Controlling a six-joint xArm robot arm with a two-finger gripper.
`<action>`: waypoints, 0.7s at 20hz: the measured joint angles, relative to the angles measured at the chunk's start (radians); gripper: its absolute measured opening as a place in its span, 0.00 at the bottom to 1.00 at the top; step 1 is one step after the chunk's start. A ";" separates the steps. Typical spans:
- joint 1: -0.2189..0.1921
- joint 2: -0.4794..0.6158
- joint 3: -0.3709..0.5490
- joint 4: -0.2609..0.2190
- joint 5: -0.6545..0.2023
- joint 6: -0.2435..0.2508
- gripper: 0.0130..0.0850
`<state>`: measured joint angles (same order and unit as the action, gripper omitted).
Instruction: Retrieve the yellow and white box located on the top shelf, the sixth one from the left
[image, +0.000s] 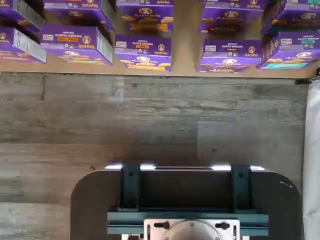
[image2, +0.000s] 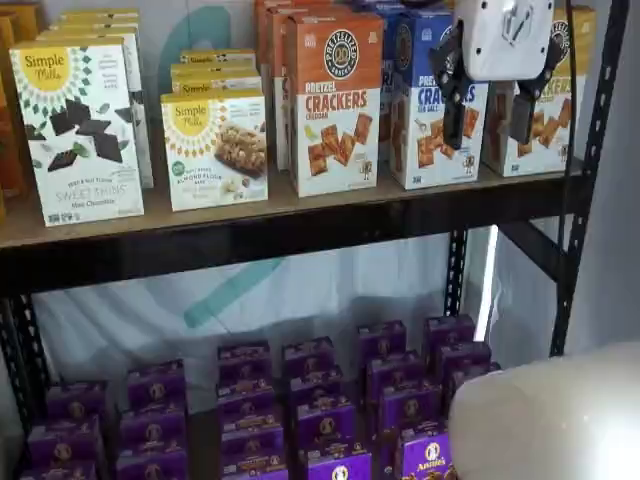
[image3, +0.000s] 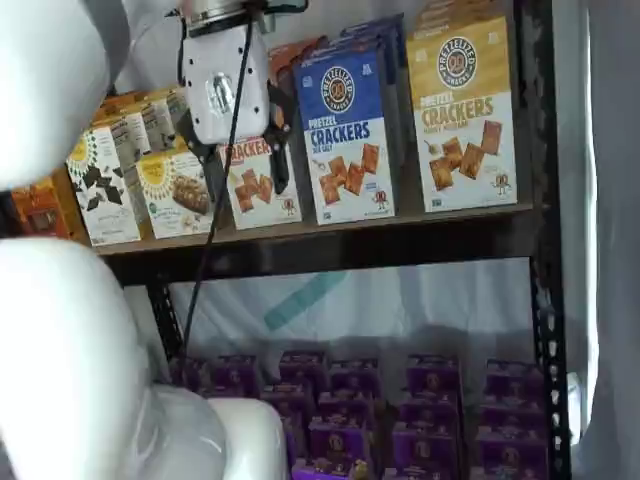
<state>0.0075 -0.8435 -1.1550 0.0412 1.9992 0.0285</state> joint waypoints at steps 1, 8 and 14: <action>-0.013 -0.006 0.005 0.014 -0.009 -0.007 1.00; -0.045 -0.026 0.024 0.046 -0.046 -0.029 1.00; -0.027 -0.031 0.048 -0.051 -0.105 -0.045 1.00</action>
<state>-0.0194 -0.8746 -1.1072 -0.0094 1.8944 -0.0166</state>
